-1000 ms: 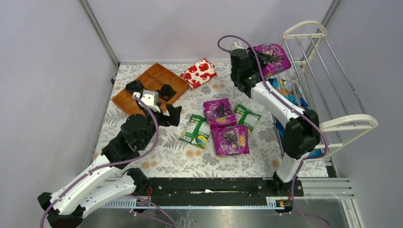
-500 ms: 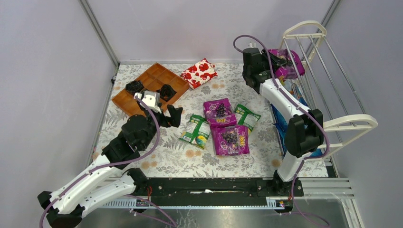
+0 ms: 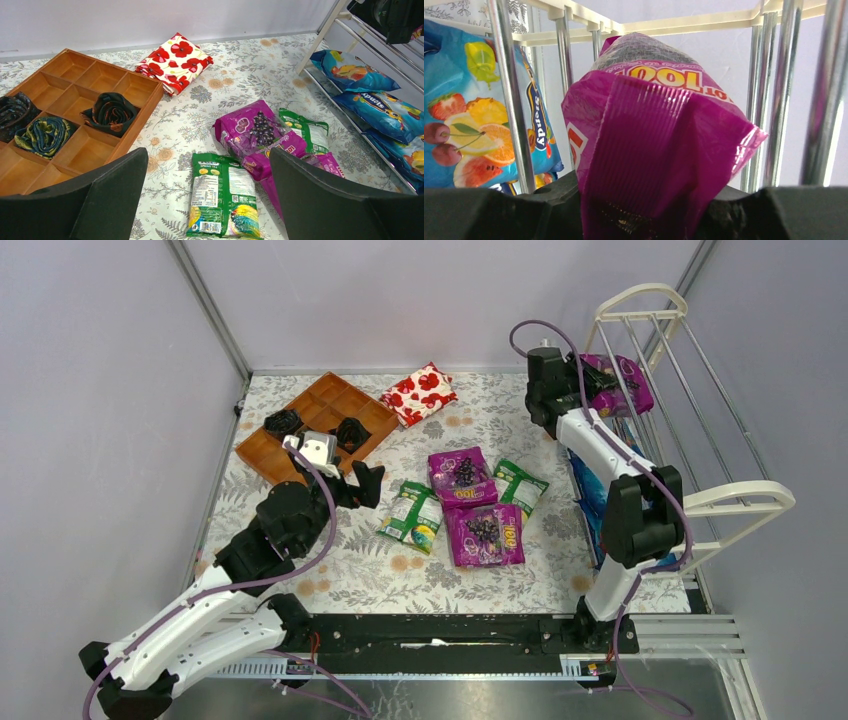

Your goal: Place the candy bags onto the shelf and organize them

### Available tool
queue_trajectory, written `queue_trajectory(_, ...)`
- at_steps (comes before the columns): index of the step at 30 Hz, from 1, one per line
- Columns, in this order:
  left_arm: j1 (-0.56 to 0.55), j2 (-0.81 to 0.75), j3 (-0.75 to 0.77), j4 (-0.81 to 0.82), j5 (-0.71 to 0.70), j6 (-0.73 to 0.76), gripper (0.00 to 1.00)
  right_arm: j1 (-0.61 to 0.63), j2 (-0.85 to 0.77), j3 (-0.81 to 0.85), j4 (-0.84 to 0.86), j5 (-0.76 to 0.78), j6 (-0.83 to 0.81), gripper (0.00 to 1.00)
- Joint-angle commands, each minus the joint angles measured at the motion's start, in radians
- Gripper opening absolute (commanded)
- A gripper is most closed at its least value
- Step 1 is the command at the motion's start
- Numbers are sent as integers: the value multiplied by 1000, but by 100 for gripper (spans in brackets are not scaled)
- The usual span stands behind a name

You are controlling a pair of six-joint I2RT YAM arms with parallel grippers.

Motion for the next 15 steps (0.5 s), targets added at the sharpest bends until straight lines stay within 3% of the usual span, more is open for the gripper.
queue_trajectory(1, -6, -7, -2, 50, -12, 12, 96, -18, 13, -1, 153, 47, -51, 30)
queue_trajectory(12, -11, -9, -4, 52, -13, 14, 96, -46, 11, -135, 569, 96, -365, 30)
queue_trajectory(15, -13, -9, -6, 53, -14, 15, 97, -53, -1, -155, 586, 74, -402, 30)
